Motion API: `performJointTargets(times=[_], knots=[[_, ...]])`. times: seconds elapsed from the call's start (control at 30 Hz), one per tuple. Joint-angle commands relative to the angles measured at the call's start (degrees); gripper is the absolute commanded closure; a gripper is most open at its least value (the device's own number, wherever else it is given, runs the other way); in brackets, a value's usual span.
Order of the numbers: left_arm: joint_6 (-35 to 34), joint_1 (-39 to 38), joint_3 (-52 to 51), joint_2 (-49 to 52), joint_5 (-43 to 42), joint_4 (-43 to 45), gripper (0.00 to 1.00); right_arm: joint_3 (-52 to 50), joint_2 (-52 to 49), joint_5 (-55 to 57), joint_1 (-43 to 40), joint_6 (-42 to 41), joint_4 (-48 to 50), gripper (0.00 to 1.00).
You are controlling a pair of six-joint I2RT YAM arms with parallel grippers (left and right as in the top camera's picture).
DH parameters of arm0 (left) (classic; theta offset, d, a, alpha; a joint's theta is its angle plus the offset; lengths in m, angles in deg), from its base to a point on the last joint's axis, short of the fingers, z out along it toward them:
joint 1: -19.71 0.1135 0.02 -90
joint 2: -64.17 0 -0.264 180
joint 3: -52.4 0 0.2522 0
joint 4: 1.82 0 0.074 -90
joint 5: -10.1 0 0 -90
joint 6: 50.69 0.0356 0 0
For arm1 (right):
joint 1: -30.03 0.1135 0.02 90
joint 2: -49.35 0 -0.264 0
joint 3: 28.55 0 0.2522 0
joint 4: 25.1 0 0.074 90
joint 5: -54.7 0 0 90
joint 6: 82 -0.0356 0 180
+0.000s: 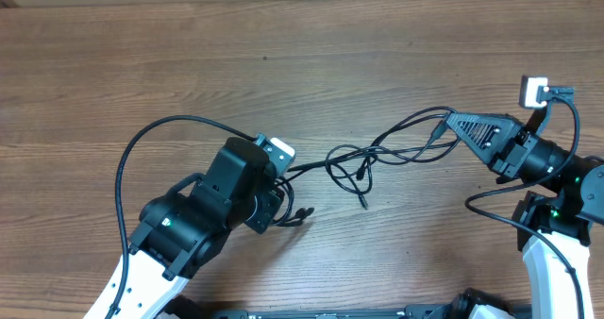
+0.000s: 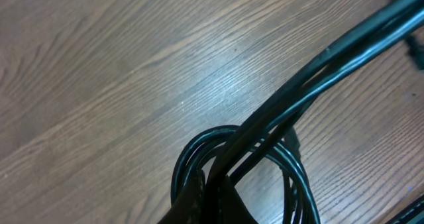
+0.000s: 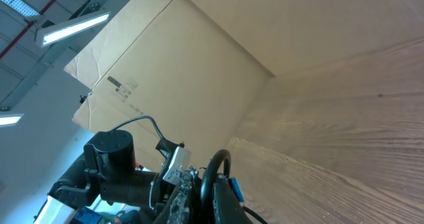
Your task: Untangle cables
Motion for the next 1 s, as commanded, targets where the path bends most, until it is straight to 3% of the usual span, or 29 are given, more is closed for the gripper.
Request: performJointTargets(times=[0.0, 0.43, 0.73, 0.77, 0.83, 0.9, 0.97], knots=[[-3.1, 1.11, -0.33, 0.09, 8.72, -2.51, 0.96, 0.87, 0.46, 4.35, -2.54, -0.2, 0.28, 0.96], [-15.58, 1.16, -0.33, 0.09, 20.63, -5.46, 0.96, 0.87, 0.46, 4.37, -2.54, -0.22, 0.28, 0.96], [-13.38, 1.09, -0.33, 0.09, 17.84, -3.23, 0.96, 0.87, 0.46, 3.58, -2.54, -0.22, 0.26, 0.96], [-12.07, 1.09, -0.33, 0.09, 16.85, -2.6, 0.96, 0.87, 0.46, 2.71, -2.54, -0.2, 0.26, 0.93], [-8.04, 1.09, -0.33, 0.09, 13.53, -0.2, 0.96, 0.83, 0.46, 0.87, -2.49, 0.07, 0.22, 0.74], [-5.57, 1.09, -0.33, 0.07, 10.91, 1.95, 0.96, 0.83, 0.46, -0.7, -2.47, 0.04, 0.0, 0.64], [-1.33, 1.09, -0.33, 0.02, 6.71, 5.03, 0.96, 0.83, 0.46, -3.06, -2.47, 0.04, 0.0, 0.39]])
